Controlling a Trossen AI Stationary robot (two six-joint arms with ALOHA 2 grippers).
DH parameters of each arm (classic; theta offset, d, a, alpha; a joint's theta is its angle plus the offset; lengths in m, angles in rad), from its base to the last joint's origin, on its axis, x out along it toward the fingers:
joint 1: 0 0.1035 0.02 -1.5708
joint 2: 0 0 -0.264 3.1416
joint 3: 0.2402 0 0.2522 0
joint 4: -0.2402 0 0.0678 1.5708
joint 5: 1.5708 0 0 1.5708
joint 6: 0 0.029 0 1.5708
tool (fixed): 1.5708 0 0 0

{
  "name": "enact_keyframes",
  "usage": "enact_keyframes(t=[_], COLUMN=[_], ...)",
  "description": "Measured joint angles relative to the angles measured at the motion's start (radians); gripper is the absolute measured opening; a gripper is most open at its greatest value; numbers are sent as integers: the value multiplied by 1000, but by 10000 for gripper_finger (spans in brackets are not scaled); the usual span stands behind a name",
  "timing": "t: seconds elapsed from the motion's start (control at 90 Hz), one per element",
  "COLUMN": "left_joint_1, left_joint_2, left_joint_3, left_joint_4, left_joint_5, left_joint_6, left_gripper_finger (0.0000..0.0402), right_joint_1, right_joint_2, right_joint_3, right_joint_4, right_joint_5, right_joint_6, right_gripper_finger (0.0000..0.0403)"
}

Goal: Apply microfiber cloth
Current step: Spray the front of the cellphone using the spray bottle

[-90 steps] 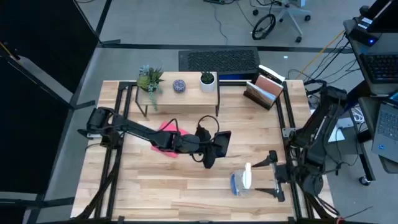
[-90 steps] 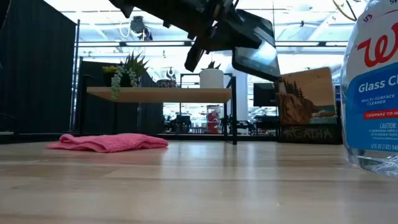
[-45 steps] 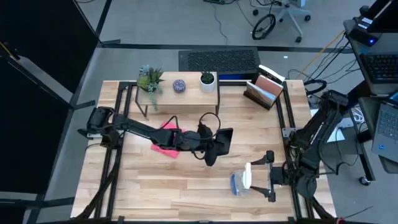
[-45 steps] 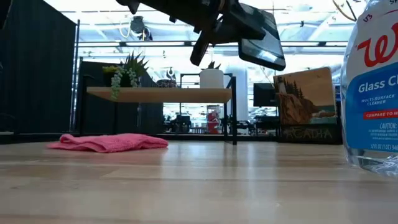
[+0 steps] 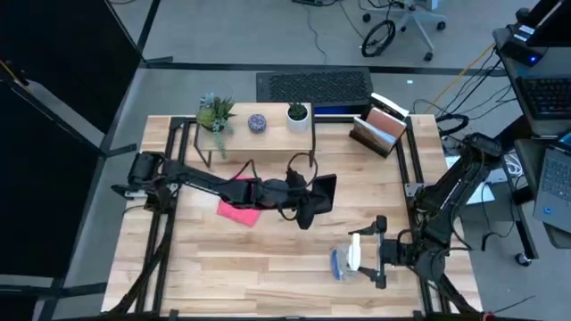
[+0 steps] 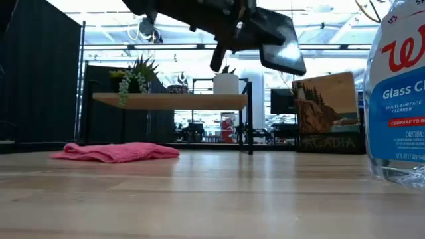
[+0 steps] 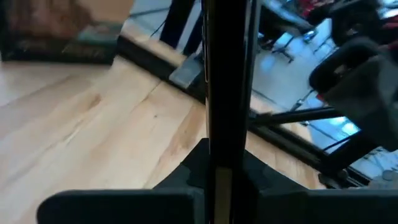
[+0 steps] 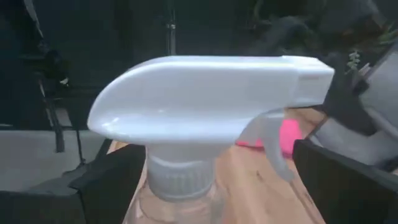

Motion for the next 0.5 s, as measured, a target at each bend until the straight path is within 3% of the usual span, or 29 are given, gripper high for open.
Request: enact_keyframes(t=[0.167,0.5], left_joint_1=[14,14], left_joint_2=[27,181], left_joint_3=[5,197], left_joint_4=[113,93], left_joint_5=[52,112], left_joint_6=[106,238], left_gripper_finger=[17,17], right_joint_1=[0,0], right_joint_2=[0,0], right_joint_3=[0,0], right_joint_4=[-1,-8], right_joint_5=[-1,-2], right_joint_6=[1,3], right_gripper_finger=[391,391])
